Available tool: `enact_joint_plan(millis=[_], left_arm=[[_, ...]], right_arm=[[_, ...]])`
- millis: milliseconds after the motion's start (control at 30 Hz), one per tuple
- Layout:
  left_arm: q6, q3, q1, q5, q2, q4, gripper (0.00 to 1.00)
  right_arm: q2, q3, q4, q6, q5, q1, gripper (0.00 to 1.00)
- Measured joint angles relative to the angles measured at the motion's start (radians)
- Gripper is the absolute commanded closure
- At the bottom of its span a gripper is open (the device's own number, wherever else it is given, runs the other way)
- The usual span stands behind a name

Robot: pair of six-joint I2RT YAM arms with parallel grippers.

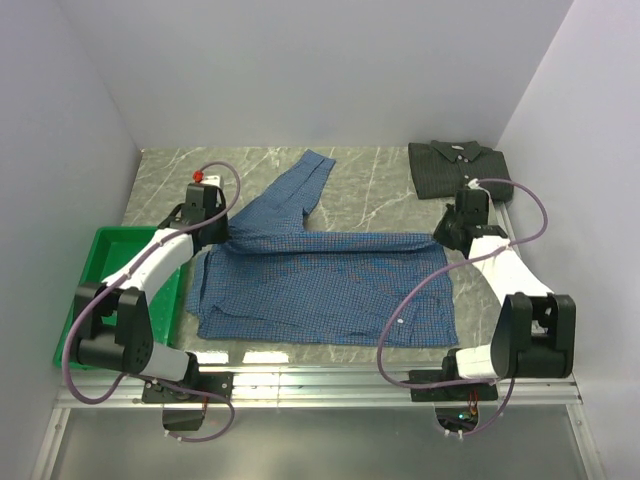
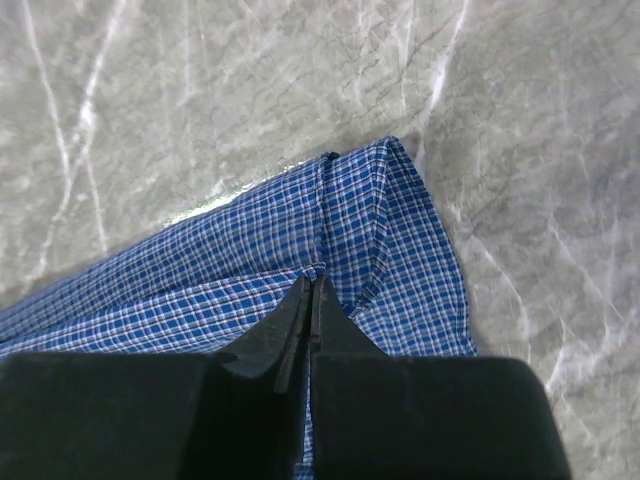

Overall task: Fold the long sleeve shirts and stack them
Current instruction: Fold the shirt

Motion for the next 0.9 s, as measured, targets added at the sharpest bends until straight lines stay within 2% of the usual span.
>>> enact_joint_plan(millis=[267,600,800,833,900], left_arm=[[-0.005,-0.012,-0.041,-0.039,-0.015,-0.007,0.98],[-0.093,-0.059,-0.055,-0.098,-0.027,-0.061,0.96],[-0.119,-0.069,-0.058,-0.099,-0.026,-0.087,0.77],[-0.123,-0.069,-0.059,-0.100,-0.026,-0.090,0.58],[-0.125,-0.069,-0.059,-0.103,-0.028,-0.097,0.43]], right_arm=[[-0.053,-0.048,-0.007,0.035,0.034,0.000,1.00],[-0.053,-0.126,-0.035,0.107,0.035,0.000,0.98],[-0.037,-0.139,-0.040,0.122,0.037,0.000,0.80],[-0.034,-0.139,-0.042,0.124,0.039,0.000,0.69],[-0.033,-0.139,-0.044,0.125,0.042,0.000,0.57]])
